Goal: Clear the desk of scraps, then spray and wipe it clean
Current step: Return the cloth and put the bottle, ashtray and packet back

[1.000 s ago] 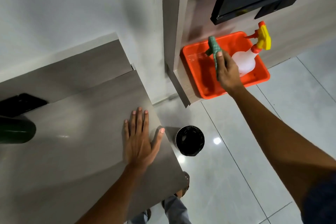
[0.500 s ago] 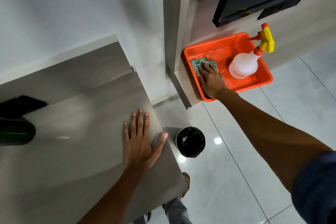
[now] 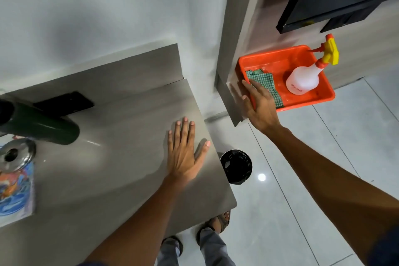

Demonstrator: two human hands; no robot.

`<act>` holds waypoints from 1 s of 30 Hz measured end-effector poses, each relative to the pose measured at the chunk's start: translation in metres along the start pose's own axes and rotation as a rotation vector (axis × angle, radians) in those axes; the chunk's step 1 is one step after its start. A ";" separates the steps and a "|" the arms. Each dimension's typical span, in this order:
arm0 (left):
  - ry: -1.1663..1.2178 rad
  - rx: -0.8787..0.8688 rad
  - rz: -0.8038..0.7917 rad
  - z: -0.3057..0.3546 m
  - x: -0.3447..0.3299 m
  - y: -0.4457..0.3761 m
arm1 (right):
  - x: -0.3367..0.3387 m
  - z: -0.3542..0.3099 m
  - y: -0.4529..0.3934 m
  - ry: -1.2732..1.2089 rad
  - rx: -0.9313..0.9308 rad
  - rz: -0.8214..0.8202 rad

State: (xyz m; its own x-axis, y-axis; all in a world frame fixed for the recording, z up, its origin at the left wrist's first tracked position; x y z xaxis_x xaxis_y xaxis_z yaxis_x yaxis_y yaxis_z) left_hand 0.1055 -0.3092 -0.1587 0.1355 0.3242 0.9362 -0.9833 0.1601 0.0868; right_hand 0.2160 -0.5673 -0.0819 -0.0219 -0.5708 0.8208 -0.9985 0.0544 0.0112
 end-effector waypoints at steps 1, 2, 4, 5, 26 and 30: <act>0.009 0.012 0.013 -0.008 0.006 0.004 | -0.001 -0.013 0.004 -0.007 0.020 0.004; 0.026 0.023 0.025 -0.014 0.010 0.008 | -0.002 -0.022 0.007 -0.012 0.034 0.003; 0.066 0.060 0.064 -0.032 0.021 0.017 | -0.008 -0.040 0.013 -0.019 0.048 -0.017; 0.087 0.086 0.079 -0.042 0.027 0.022 | -0.012 -0.049 0.017 -0.035 0.051 -0.031; 0.053 0.338 0.288 -0.287 0.111 0.178 | -0.232 -0.386 0.097 -0.688 0.100 -0.613; 0.024 0.348 0.236 -0.317 0.102 0.195 | -0.266 -0.426 0.103 -0.689 0.115 -0.619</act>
State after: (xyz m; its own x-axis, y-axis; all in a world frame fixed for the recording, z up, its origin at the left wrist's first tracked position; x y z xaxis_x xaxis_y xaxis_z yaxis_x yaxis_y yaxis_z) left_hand -0.0338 0.0506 -0.1544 -0.0995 0.3362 0.9365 -0.9695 -0.2445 -0.0152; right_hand 0.1409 -0.0605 -0.0554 0.5272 -0.8332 0.1671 -0.8405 -0.4823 0.2470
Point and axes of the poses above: each hand's wrist, its own y-axis away from the middle knuckle, its own x-axis out of the back of the hand, z = x × y, the point moved 10 cm from there along -y, towards the middle knuckle, and after that the axes turned 4 degrees about -x, right-handed, at the moved point
